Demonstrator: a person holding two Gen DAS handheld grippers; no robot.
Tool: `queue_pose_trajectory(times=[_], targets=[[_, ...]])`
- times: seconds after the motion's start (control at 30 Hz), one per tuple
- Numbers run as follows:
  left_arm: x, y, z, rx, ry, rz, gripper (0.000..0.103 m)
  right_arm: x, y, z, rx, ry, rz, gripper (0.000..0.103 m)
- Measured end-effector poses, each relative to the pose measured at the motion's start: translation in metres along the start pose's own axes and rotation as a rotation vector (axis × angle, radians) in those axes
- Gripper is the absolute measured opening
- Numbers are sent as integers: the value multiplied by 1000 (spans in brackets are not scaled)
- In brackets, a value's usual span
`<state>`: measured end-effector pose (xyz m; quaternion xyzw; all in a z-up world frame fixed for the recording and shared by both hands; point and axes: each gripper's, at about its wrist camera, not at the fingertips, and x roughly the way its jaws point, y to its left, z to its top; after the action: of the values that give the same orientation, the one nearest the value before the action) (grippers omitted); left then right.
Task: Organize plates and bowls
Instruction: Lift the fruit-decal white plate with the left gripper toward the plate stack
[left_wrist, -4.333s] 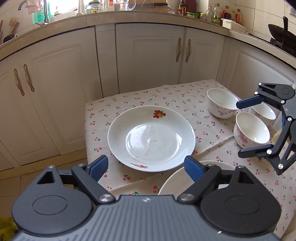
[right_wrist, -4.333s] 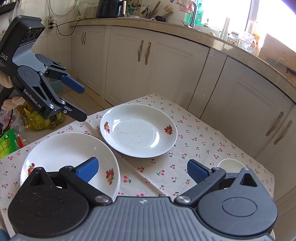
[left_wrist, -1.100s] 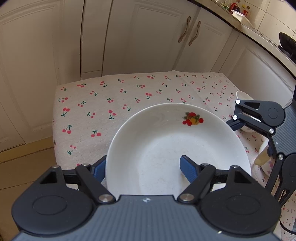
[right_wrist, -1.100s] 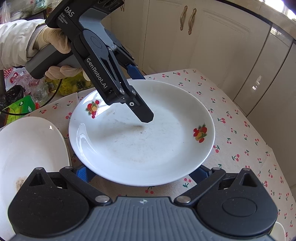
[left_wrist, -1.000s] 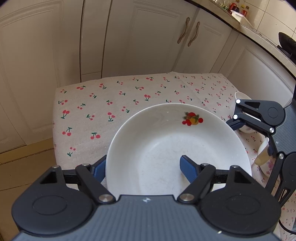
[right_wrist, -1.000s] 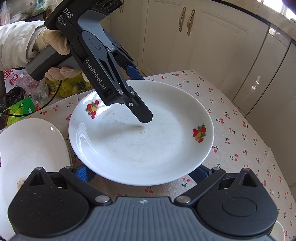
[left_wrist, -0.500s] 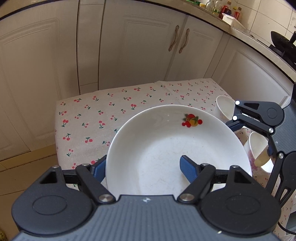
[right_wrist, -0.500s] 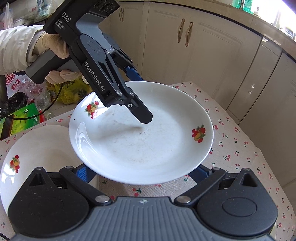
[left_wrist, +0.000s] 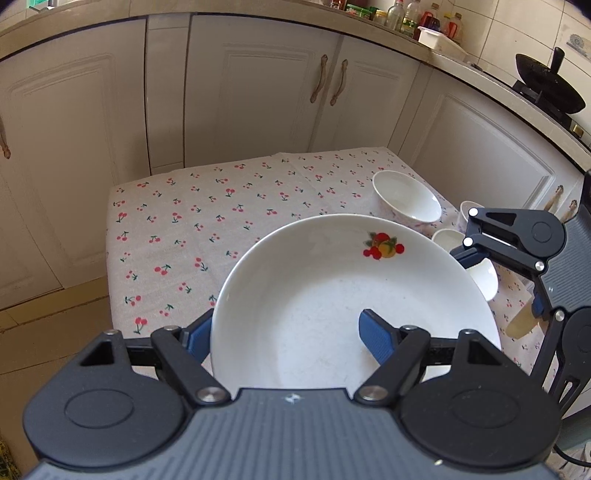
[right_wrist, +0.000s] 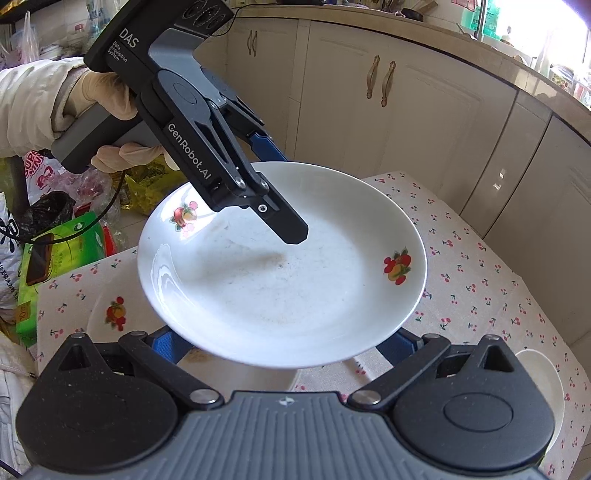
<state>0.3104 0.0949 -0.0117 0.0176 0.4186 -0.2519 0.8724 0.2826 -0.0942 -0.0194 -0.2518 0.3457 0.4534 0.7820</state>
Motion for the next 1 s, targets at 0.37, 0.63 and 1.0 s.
queue_pose_trajectory(times=[0.37,0.63,1.0], targets=[[-16,-33,-45,11,14,-9,80,-20,51,-34,41,3,7,103],[-10,-41,-64,2,29,-24,80,-20,69,-48,69,25,3,103],[-1,-44,-70,13,48,-46,80,-19,74,-56,81,53,-6,103]])
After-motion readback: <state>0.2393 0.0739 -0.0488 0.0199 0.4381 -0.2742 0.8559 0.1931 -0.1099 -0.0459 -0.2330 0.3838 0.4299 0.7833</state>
